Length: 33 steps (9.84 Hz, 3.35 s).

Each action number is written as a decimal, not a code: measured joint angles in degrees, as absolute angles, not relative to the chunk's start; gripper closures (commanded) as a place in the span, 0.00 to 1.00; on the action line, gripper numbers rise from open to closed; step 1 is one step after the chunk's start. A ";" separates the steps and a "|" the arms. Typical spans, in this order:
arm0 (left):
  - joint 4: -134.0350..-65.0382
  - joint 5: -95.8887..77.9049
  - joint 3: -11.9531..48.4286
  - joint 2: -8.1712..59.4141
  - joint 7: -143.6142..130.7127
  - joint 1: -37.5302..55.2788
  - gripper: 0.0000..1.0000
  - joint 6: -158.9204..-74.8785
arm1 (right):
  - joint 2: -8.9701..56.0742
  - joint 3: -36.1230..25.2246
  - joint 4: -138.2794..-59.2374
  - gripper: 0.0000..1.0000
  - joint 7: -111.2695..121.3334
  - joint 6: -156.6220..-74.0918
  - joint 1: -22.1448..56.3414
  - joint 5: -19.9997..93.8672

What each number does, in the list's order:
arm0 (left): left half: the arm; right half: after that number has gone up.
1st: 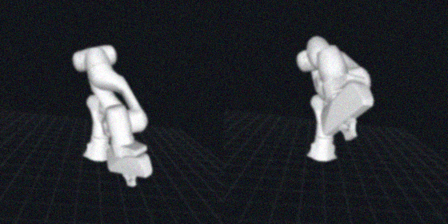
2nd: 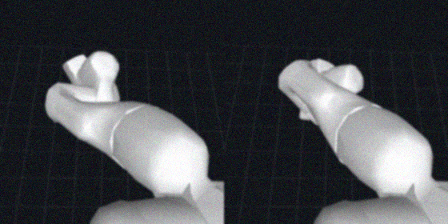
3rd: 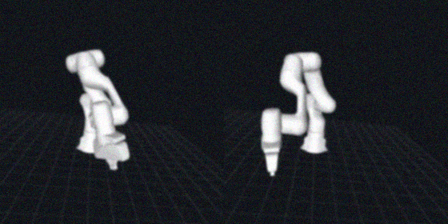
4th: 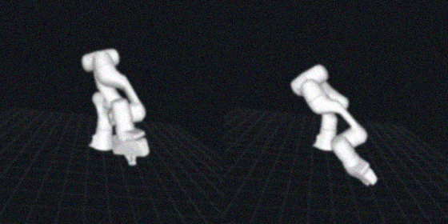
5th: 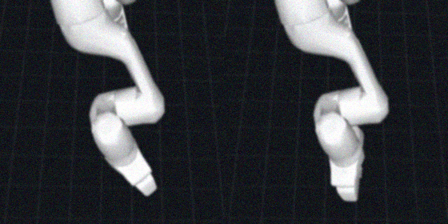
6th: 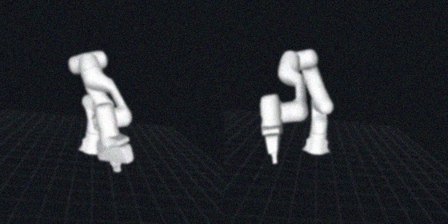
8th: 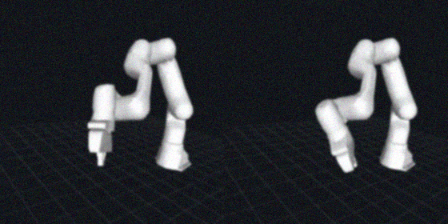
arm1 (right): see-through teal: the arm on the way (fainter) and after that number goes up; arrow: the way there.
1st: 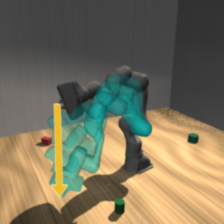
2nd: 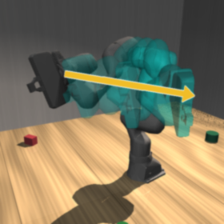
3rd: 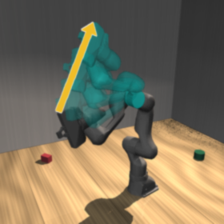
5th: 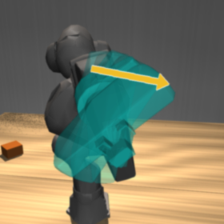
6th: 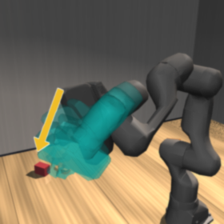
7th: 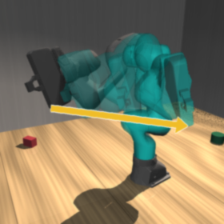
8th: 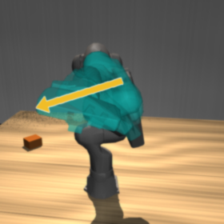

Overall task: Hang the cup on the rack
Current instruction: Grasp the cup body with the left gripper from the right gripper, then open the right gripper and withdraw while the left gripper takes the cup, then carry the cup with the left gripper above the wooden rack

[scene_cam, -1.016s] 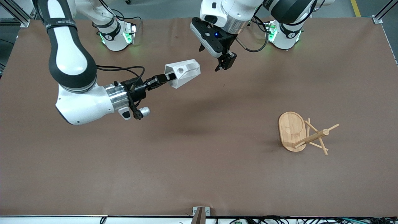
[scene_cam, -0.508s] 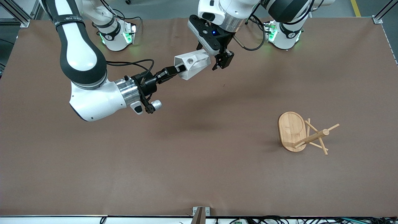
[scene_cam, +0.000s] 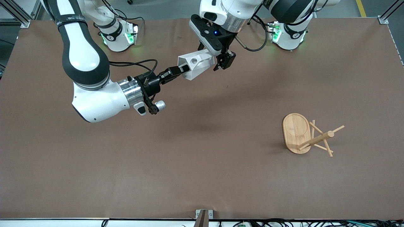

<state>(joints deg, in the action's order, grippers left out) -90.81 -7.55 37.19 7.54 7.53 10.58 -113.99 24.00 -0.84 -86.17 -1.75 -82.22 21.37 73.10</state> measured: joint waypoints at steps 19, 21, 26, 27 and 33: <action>-90.99 -7.63 36.33 7.82 3.05 1.45 0.90 -114.73 | 21.52 -2.35 -80.96 0.00 -1.91 -83.67 9.67 34.92; -91.55 -7.03 36.28 8.26 1.94 -0.37 0.90 -114.72 | 20.67 -2.41 -80.43 0.00 -1.91 -85.90 8.29 28.40; -92.01 -6.72 36.25 9.33 -9.73 -3.32 0.89 -114.47 | 18.81 -2.65 -80.26 0.00 -1.92 -89.15 7.64 18.21; -92.04 -6.71 36.25 9.32 -11.83 -4.30 0.89 -113.75 | 18.70 -2.70 -80.26 0.00 -1.92 -89.25 7.63 17.83; -92.71 -3.40 36.17 9.45 -21.40 -8.54 0.89 -111.56 | 18.59 -3.21 -79.35 0.00 -1.95 -92.55 7.34 9.41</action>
